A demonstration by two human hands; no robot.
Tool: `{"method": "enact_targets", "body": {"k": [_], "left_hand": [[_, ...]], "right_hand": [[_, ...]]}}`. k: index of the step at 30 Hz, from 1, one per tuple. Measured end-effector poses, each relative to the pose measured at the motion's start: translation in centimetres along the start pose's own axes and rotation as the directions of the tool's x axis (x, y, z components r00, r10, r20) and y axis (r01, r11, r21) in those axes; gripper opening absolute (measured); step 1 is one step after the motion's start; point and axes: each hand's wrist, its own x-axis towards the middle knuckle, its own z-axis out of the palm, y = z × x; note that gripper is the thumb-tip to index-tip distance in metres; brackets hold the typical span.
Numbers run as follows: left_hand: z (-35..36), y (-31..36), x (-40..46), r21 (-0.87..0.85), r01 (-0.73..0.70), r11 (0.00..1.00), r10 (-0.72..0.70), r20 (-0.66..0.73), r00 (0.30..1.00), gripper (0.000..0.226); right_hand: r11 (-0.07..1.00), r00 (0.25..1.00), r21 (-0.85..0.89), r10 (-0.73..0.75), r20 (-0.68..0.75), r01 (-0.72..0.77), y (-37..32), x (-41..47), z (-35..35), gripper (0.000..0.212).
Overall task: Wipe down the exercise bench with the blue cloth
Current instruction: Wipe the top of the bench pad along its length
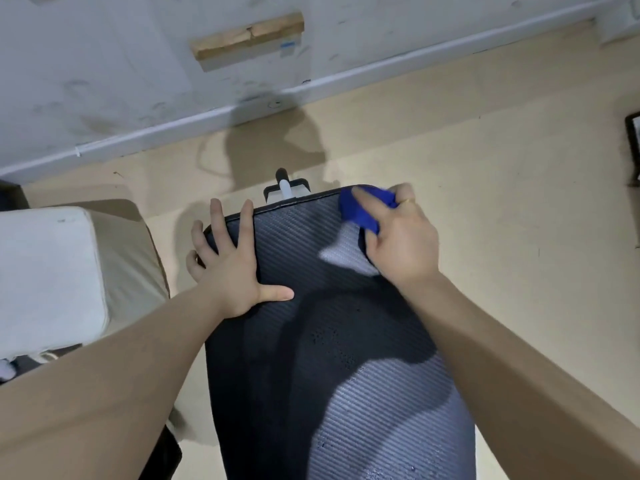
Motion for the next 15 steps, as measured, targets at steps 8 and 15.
{"method": "enact_targets", "body": {"k": [8, 15], "left_hand": [[0.1, -0.2, 0.0, -0.008, -0.025, 1.000, 0.025, 0.007, 1.000, 0.142], [0.4, -0.4, 0.3, 0.004, -0.077, 0.997, 0.077, 0.017, 0.997, 0.137]], "right_hand": [[0.998, 0.985, 0.060, 0.016, 0.171, -0.027, -7.9, -2.1, 2.6, 0.057], [0.912, 0.907, 0.113, 0.406, -0.115, -0.394, -6.6, 0.2, 2.6, 0.042]]}}
